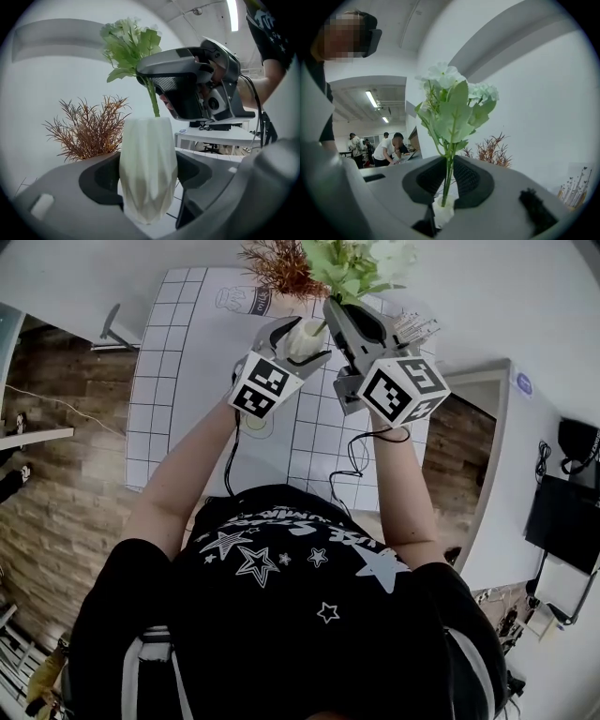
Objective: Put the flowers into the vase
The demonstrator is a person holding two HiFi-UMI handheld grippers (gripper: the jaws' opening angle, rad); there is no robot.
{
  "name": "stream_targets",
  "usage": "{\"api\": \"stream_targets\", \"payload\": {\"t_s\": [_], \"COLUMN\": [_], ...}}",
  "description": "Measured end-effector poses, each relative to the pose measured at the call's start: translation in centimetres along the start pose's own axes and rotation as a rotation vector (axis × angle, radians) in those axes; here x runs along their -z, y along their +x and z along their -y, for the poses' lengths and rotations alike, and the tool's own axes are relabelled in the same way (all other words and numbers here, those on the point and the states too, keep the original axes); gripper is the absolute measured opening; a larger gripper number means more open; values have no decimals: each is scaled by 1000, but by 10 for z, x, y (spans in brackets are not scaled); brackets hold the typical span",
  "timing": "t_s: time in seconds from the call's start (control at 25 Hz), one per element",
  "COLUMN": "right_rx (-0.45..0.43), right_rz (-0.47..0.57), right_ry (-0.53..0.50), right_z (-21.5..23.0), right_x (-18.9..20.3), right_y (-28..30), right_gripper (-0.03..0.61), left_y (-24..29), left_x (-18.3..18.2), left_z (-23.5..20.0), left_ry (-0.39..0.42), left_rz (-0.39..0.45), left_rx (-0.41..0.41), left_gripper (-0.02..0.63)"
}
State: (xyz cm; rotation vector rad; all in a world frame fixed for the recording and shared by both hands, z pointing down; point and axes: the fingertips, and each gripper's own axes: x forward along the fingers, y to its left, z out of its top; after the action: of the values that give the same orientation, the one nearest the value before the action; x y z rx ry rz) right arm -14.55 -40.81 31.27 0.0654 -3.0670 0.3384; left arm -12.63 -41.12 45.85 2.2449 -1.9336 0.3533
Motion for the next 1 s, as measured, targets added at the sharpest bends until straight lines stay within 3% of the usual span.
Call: {"api": "stream_targets", "payload": {"t_s": [0.28, 0.44, 0.8, 1.0], "right_rx": [-102, -141, -116, -103], "right_rz": [-116, -148, -216, -253], "right_ry": [-102, -103, -119, -155], "right_z": [-15, -19, -20, -22], "right_x": [34, 49, 64, 67], "right_y": [4, 1, -5, -12], "right_gripper": [52, 57, 79, 127], "left_y": [0, -1, -1, -1], "left_x": [1, 2, 3, 4], "left_z": [-1, 1, 4, -2], "left_ry": [-5, -5, -15, -34], "left_rz": [2, 2, 0, 20], "left_rx": [4, 13, 27, 13], "left_gripper": [351, 351, 353, 353]}}
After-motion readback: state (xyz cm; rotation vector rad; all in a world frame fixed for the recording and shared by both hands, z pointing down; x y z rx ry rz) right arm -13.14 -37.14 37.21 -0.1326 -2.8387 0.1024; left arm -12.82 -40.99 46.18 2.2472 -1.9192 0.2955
